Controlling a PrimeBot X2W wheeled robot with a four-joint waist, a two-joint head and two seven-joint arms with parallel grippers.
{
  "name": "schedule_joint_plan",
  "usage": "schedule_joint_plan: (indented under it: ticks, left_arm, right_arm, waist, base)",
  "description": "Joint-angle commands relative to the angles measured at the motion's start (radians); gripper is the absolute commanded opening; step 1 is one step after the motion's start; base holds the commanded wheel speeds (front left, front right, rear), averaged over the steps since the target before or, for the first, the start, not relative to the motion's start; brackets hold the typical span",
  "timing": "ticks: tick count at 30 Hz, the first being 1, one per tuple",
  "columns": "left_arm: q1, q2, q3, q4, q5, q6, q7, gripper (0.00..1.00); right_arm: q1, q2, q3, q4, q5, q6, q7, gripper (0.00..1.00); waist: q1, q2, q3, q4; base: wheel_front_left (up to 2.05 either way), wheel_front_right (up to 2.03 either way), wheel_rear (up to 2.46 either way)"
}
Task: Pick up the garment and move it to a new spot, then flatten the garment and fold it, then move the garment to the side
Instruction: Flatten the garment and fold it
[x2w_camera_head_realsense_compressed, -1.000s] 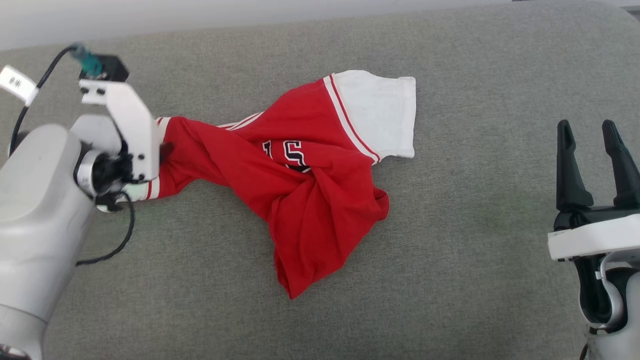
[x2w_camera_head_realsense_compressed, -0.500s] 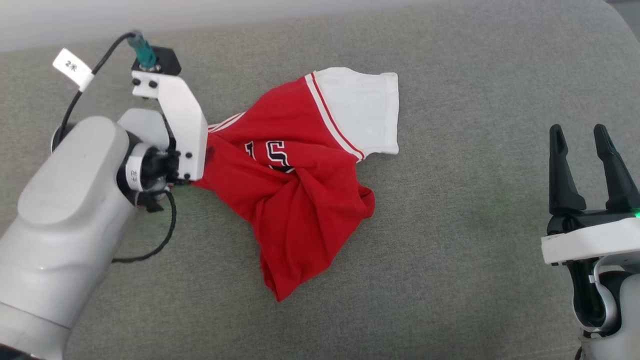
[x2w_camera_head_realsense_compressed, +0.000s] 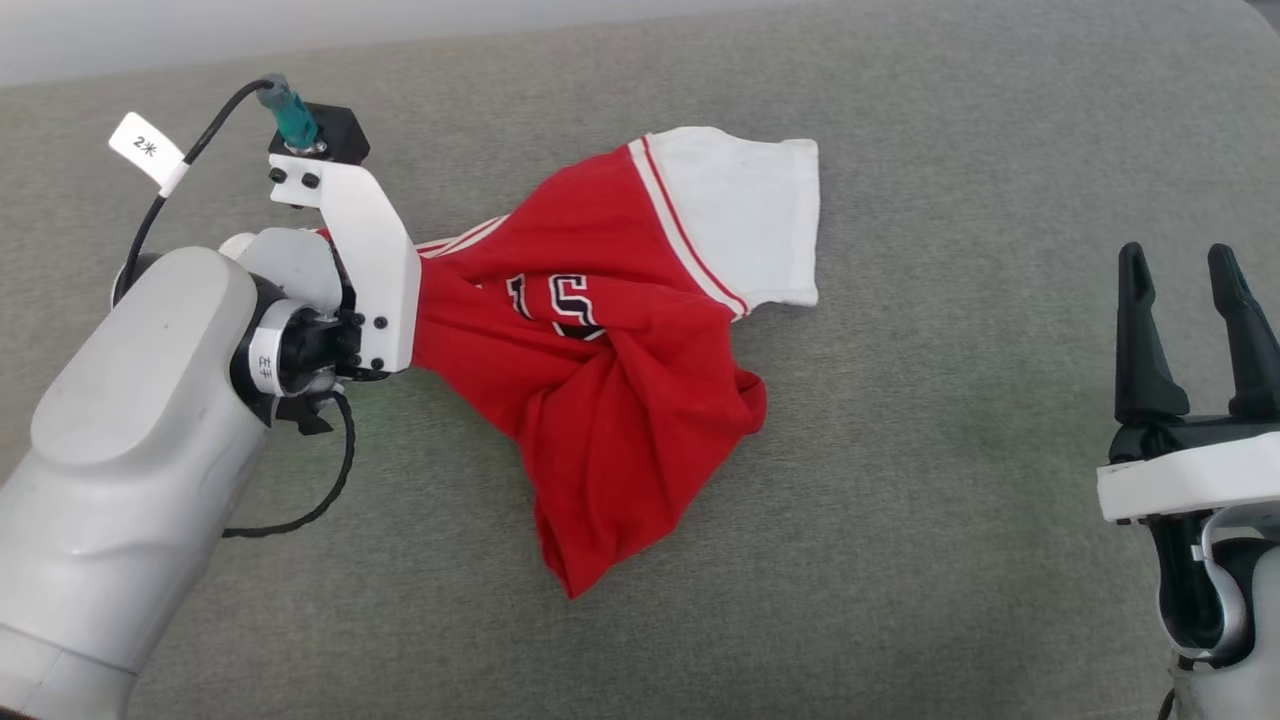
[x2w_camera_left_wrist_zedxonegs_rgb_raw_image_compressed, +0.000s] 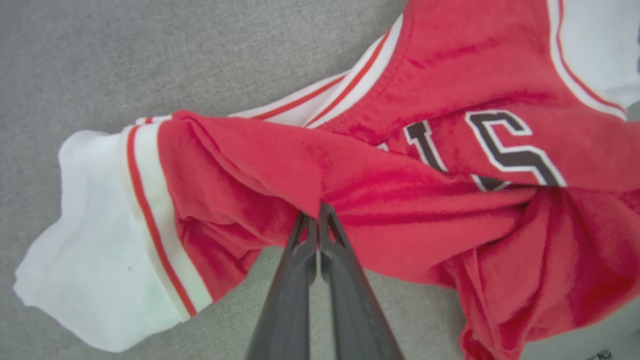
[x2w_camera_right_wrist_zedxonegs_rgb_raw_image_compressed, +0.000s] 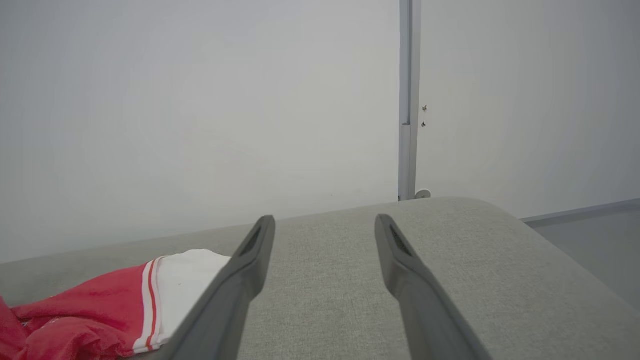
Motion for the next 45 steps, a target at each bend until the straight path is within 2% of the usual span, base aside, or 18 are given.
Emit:
schedule_joint_plan:
  ticks: [1, 4, 10, 17, 24, 30, 31, 32, 33, 34, 45]
  left_arm:
    - [0.02, 0.008, 0.004, -0.016, -0.016, 0.007, 0.001, 0.0]
    - [0.047, 0.023, 0.011, -0.066, -0.023, 0.024, 0.012, 0.0]
    - [0.15, 0.089, 0.011, -0.224, -0.04, 0.077, 0.05, 0.0]
    - [0.302, 0.162, 0.013, -0.393, -0.069, 0.173, 0.094, 0.0]
    - [0.428, 0.198, 0.02, -0.45, -0.1, 0.25, 0.108, 0.0]
    - [0.472, 0.2, 0.02, -0.427, -0.122, 0.263, 0.111, 0.0]
    - [0.471, 0.204, 0.024, -0.426, -0.121, 0.261, 0.105, 0.08]
    - [0.471, 0.205, 0.027, -0.428, -0.123, 0.257, 0.101, 0.29]
    - [0.468, 0.206, 0.033, -0.435, -0.126, 0.252, 0.096, 0.82]
    - [0.465, 0.209, 0.04, -0.44, -0.13, 0.249, 0.091, 1.0]
    - [0.403, 0.291, 0.106, -0.537, -0.122, 0.282, 0.115, 1.0]
  right_arm:
    - [-0.002, -0.002, -0.004, -0.002, -0.002, 0.0, 0.001, 1.0]
    - [0.005, -0.006, -0.012, -0.006, -0.008, 0.0, 0.006, 1.0]
    - [0.016, -0.009, -0.025, -0.019, -0.019, 0.0, 0.02, 1.0]
    - [0.026, -0.008, -0.033, -0.037, -0.024, 0.0, 0.039, 1.0]
    - [0.026, -0.004, -0.03, -0.047, -0.024, 0.0, 0.051, 1.0]
    - [0.028, 0.002, -0.025, -0.056, -0.028, 0.0, 0.064, 1.0]
    - [0.027, 0.001, -0.025, -0.054, -0.027, 0.0, 0.067, 1.0]
    - [0.025, -0.002, -0.024, -0.053, -0.025, 0.0, 0.067, 1.0]
    - [0.025, -0.003, -0.024, -0.052, -0.024, 0.0, 0.068, 1.0]
    - [0.027, -0.002, -0.024, -0.053, -0.025, 0.0, 0.068, 1.0]
    - [0.036, 0.009, -0.026, -0.06, -0.03, 0.0, 0.073, 1.0]
  waist:
    - [0.0, 0.0, -0.006, 0.014]
    - [0.0, 0.0, -0.014, 0.035]
    - [0.0, 0.0, -0.027, 0.079]
    - [0.0, 0.0, -0.037, 0.115]
    - [0.0, 0.0, -0.033, 0.129]
    - [0.0, 0.0, -0.034, 0.129]
    - [0.0, 0.0, -0.034, 0.128]
    - [0.0, 0.0, -0.035, 0.128]
    - [0.0, 0.0, -0.035, 0.128]
    - [0.0, 0.0, -0.035, 0.127]
    - [0.0, 0.0, -0.039, 0.122]
  base:
    - [0.0, 0.0, 0.0]
    - [0.0, 0.0, 0.0]
    - [0.0, 0.0, 0.0]
    - [0.0, 0.0, 0.0]
    - [0.0, 0.0, 0.0]
    - [0.0, 0.0, 0.0]
    - [0.0, 0.0, 0.0]
    - [0.0, 0.0, 0.0]
    - [0.0, 0.0, 0.0]
    - [0.0, 0.0, 0.0]
    - [0.0, 0.0, 0.0]
